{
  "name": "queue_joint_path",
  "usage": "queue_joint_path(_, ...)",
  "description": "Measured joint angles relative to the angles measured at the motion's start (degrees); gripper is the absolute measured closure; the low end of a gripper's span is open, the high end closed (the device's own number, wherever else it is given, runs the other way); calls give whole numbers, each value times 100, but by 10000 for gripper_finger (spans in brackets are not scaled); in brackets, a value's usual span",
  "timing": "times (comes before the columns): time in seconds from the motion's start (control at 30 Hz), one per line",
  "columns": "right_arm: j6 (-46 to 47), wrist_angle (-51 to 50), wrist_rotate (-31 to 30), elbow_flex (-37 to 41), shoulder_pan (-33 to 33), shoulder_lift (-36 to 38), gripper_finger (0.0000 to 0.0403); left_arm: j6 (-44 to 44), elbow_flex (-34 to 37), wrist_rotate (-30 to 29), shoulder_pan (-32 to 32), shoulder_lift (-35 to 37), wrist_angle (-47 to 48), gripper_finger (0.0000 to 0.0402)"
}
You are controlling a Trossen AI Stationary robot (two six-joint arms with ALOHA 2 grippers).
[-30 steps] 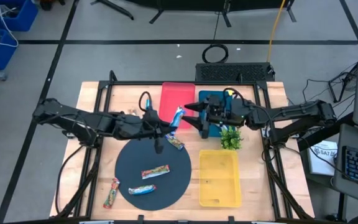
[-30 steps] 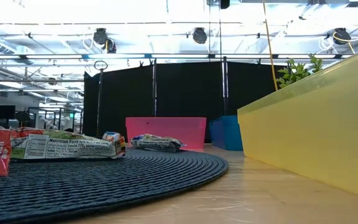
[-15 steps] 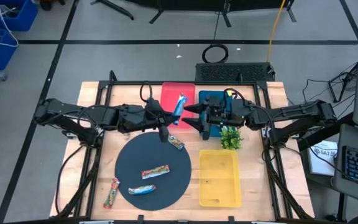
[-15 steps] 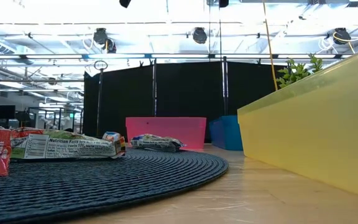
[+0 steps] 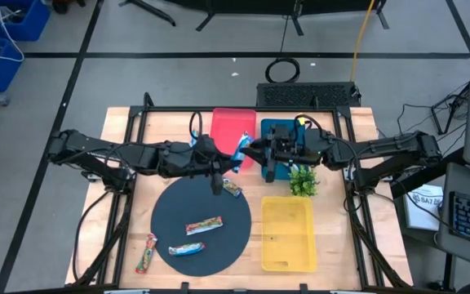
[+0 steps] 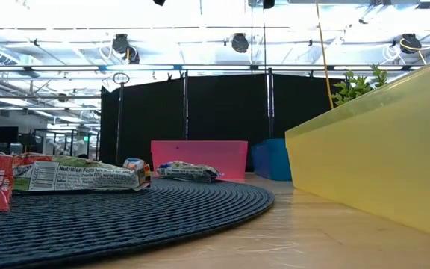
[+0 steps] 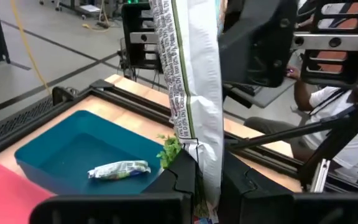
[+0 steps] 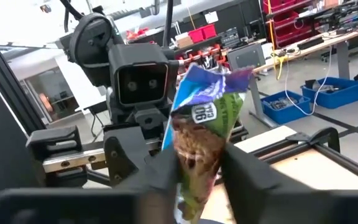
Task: Pick and place Granola Bars by type
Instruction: Put the blue granola bar into the blue bin
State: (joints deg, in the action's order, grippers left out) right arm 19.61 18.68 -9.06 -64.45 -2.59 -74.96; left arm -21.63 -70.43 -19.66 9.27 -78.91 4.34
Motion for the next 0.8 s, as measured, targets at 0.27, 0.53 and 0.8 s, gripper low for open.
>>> queue_joint_path(0.27, 229, -416, 19, 0, 383, 27, 391, 157, 2, 440, -218, 131, 144, 300)
queue_joint_path(0.53, 516, -2770, 258, 13, 1405, 4, 395, 101, -17, 550, -542, 686, 872, 147)
queue_joint_path(0.8, 47, -4516, 322, 1, 2582, -15, 395, 168, -11, 531, -629, 1124, 1055, 103)
